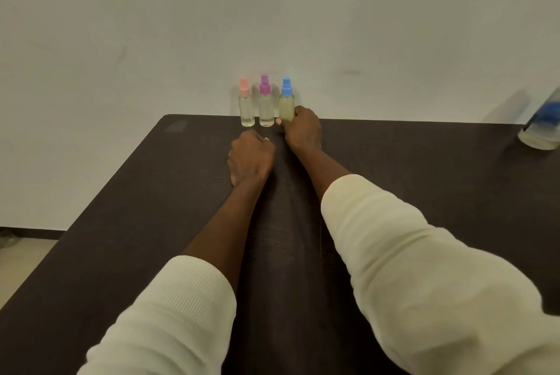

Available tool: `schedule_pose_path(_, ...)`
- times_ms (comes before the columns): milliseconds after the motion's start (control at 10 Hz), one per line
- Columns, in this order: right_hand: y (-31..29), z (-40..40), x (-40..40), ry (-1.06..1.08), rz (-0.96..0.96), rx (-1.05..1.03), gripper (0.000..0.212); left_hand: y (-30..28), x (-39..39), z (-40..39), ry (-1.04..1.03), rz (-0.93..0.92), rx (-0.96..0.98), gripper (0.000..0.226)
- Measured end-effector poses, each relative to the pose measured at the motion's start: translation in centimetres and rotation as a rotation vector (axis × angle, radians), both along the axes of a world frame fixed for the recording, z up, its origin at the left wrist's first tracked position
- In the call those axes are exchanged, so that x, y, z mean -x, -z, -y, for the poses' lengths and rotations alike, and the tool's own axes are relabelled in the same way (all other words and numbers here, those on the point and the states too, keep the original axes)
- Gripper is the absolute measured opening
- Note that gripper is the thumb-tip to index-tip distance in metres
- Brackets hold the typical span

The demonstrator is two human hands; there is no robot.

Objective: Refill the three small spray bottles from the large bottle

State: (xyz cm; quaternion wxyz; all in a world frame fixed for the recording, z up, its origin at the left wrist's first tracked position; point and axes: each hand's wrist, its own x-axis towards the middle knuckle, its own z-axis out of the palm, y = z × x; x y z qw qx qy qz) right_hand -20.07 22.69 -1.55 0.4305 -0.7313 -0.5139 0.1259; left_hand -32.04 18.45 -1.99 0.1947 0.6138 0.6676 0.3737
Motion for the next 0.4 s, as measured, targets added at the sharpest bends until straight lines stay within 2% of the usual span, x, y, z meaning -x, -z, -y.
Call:
schedule_pose_path(200, -0.1, 0.0, 0.0, 0.020, 0.033, 0.084, 0.052, -0.1, 0.0, 0.1, -0.005, 0.004, -0.004, 0.021)
schedule_pose_path(400, 0.0, 2.7, -0.3, -0.056, -0.042, 0.101, 0.050, -0.8, 0.3, 1.7, 0.052, 0.026, -0.046, 0.017)
